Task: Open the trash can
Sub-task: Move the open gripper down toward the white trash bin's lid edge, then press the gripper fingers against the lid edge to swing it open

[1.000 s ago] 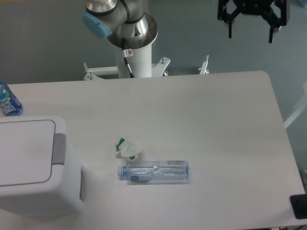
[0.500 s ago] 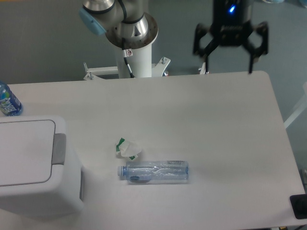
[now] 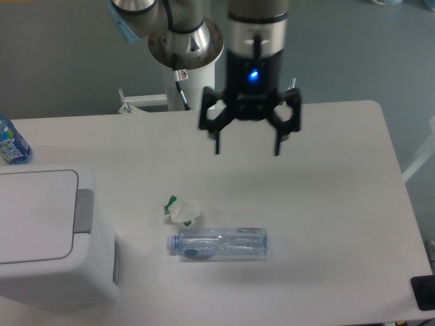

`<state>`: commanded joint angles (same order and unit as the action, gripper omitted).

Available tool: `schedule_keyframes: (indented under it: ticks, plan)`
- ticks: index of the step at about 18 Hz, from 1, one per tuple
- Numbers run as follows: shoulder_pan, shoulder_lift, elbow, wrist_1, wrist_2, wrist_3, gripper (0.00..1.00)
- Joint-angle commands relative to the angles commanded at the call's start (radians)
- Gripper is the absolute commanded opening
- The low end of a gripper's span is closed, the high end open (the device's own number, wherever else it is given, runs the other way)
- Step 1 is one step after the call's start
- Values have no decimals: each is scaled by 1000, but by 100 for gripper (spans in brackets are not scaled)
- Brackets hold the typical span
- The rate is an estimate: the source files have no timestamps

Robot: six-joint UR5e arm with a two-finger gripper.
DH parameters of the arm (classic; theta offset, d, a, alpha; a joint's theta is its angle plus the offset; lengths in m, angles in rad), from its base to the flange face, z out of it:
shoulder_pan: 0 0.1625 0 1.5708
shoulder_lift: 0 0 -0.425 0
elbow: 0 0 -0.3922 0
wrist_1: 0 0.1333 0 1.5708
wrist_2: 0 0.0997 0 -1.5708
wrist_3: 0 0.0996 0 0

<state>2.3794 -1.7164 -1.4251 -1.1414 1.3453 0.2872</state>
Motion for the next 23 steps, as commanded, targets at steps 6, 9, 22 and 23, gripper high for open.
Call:
schedule_keyframes:
  ticks: [6, 9, 22, 23]
  plan:
    - [-103, -64, 0, 100, -6, -238, 100]
    - [-137, -87, -2, 108, -26, -279, 100]
    - [-160, -94, -21, 108, -80, -369, 100]
    - [-160, -94, -21, 108, -80, -369, 100]
